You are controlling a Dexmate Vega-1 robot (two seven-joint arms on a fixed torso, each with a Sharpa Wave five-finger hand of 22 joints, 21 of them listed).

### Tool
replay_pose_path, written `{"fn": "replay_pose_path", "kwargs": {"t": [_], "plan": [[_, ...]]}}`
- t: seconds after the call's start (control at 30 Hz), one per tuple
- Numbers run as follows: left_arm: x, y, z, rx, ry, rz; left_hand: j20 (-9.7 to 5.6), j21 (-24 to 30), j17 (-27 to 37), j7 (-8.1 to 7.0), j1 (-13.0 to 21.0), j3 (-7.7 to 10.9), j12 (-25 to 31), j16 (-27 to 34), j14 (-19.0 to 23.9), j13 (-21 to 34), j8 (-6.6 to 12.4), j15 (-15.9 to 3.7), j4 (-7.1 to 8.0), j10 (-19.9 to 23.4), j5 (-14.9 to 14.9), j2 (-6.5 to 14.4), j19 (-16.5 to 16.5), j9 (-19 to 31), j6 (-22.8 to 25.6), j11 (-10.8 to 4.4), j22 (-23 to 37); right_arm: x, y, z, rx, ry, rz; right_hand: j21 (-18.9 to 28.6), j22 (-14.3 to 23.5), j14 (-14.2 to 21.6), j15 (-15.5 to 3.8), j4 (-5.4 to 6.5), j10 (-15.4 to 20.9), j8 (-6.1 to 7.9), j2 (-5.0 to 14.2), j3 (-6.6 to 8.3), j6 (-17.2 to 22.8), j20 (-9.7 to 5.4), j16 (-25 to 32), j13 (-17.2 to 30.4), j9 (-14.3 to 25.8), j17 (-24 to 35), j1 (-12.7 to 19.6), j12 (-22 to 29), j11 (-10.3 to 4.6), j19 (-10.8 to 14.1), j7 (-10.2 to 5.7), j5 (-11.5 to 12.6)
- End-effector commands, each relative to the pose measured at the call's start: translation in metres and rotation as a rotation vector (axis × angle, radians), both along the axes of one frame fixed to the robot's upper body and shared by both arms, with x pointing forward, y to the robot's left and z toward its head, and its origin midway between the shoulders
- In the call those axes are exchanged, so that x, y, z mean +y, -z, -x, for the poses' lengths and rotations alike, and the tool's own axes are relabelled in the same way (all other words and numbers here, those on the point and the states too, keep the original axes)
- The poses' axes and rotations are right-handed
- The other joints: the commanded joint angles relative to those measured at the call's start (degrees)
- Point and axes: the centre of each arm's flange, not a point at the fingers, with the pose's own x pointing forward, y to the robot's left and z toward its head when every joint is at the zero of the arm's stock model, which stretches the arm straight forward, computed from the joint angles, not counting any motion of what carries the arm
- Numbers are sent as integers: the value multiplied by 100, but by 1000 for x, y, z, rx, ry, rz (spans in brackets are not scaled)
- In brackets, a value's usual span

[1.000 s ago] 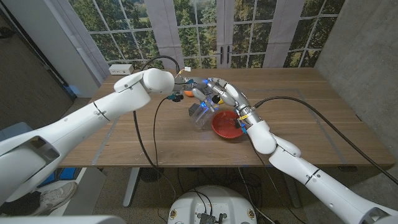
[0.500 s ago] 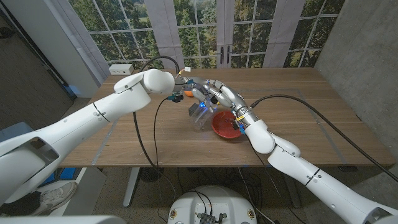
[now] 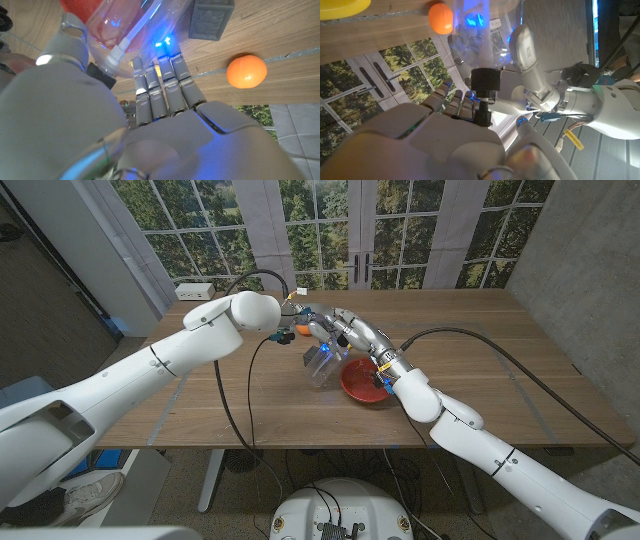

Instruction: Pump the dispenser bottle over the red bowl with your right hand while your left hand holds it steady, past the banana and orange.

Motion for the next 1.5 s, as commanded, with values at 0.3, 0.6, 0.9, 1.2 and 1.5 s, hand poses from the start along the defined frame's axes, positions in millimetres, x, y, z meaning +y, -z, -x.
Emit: {"fn": "replay_pose_path", "kwargs": {"t": [0.3,0.6,0.9,1.2,1.5], "plan": [[0,0,3,-3,1,-1,-749,66,5,-443,1818,56,21,14,1035,604,-38,-1590,43,1075,36,1853,38,13,529,-1007,13,-26,2,6,-184,32,-263,54,5,16,-57,-55,27,80,349,100,48,-36,-69,-7,5,-91,106,65,-1,59,2,61],[-1,0,3,-3,-5,-6,-750,99,-4,-451,1826,54,17,5,1047,613,-57,-1590,47,1080,36,1848,27,11,544,-1016,10,-39,-3,10,-247,79,-297,96,3,128,-74,-195,139,141,358,182,201,-21,-59,-17,2,-184,265,114,-5,164,0,55],[-2,0,3,3,-8,-9,-750,133,-12,-447,1833,49,15,-5,1056,628,-74,-1590,50,1089,36,1839,14,10,565,-1008,7,-46,-7,12,-268,67,-320,103,4,148,-65,-220,152,141,360,187,216,-12,-50,-19,1,-199,286,116,-13,190,-9,44],[-3,-1,3,0,-12,-11,-748,161,-17,-452,1837,47,12,-13,1063,635,-92,-1590,53,1098,37,1837,4,10,568,-997,4,-42,-9,10,-225,60,-275,99,4,128,-68,-222,122,131,352,173,205,-3,-50,-21,1,-204,276,102,-5,189,-23,29],[-4,-1,3,3,-10,-13,-749,189,-20,-449,1843,47,5,-19,1072,649,-112,-1589,56,1089,39,1840,-6,10,568,-1004,2,-31,-8,7,-191,44,-206,102,5,123,-53,-195,87,107,330,137,149,-76,-40,-23,-1,-203,227,91,2,208,-20,13]]}}
